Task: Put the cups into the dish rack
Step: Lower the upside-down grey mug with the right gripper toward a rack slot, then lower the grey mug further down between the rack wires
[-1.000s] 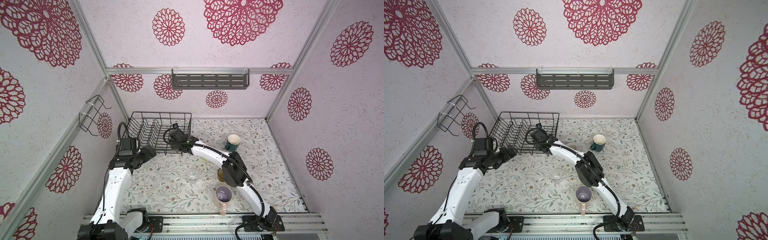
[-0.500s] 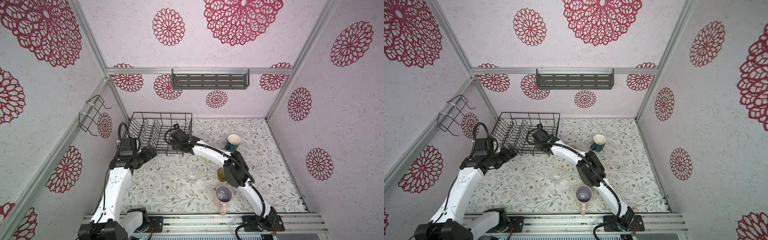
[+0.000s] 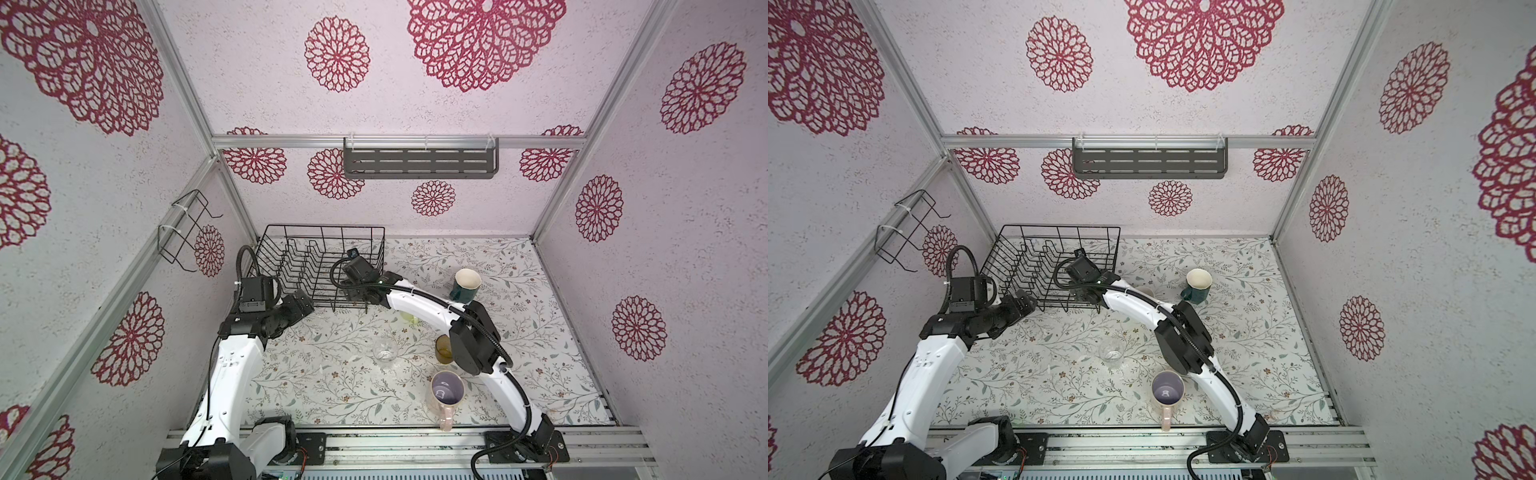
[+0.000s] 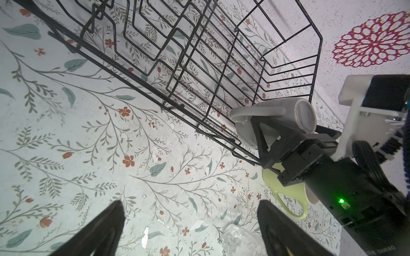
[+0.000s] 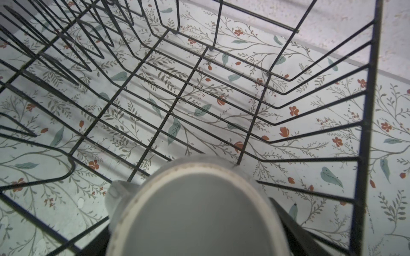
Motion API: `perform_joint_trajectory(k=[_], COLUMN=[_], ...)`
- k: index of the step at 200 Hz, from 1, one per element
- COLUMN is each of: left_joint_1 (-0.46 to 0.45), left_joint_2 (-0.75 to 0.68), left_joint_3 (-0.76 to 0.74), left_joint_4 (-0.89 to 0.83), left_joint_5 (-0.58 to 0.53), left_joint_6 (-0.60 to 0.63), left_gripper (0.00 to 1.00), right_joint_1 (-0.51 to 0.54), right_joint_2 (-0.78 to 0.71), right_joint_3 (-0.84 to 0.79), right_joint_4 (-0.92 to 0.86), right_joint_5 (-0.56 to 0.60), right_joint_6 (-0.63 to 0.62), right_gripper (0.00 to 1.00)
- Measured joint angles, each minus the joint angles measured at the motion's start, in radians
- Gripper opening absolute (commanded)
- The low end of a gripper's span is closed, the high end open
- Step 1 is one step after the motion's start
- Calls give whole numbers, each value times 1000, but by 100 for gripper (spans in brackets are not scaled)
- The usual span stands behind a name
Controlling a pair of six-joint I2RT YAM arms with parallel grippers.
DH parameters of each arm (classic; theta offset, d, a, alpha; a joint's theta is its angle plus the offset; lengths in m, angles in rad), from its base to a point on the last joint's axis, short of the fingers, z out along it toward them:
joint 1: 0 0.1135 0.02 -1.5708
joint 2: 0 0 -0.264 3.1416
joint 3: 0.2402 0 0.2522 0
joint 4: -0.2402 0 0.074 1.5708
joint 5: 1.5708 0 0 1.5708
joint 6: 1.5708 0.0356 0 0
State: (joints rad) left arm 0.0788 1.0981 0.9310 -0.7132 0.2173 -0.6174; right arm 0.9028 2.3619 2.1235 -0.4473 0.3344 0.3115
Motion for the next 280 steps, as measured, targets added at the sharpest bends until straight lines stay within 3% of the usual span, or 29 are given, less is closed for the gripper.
perform_joint_trajectory(k=[60,73,149,193,230,245,254,280], left_joint_1=[1,1,1,1,1,1,1,1], left_joint_2=[17,18,22,44,63,63,64,68], left_joint_3=[-3,-3,-5,-10,-10,-10,-10,-10], left_joint_4=[29,31,38,51,66,68,71,73], left_joint_5=[24,27,29,43,62,63,63,64], left_joint_6=[-14,-15,-15,-23,-28,-28,-28,-30], left_gripper=[97,97,97,97,97,97,97,97], right_joint_1=[-10,-12,-20,-37,-56,-62,-64,-65], right_joint_2=[-14,-14,-14,-67,-69,-69,-67,-66], right_joint_3=[0,0,-1,-124,-134,-131,-125,-116], right_joint_4=[-56,-56,-50,88,114,108,100,82], right_joint_5=[-34,-37,-61,-106,-161,-171,-174,-176], right_joint_6=[-19,-22,-50,-135,-179,-187,-189,-190], right_gripper=[71,76,76,73,73,76,84,85])
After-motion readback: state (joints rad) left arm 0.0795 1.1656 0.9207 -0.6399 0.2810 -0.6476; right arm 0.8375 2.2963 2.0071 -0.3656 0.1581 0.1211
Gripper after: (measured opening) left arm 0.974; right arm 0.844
